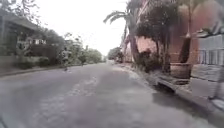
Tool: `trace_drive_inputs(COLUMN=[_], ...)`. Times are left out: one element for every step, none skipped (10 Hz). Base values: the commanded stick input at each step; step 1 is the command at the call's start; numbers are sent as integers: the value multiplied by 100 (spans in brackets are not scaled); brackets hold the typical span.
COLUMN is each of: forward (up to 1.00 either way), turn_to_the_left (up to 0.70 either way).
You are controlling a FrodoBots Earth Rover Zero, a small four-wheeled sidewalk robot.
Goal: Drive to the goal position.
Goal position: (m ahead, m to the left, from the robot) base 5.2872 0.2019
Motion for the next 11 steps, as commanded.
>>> trace_drive_inputs(forward=[100,100,100,100,100,100,100,100,100,100,100], turn_to_the_left=[6,6,6,6,6,6,6,6,6,6,6])
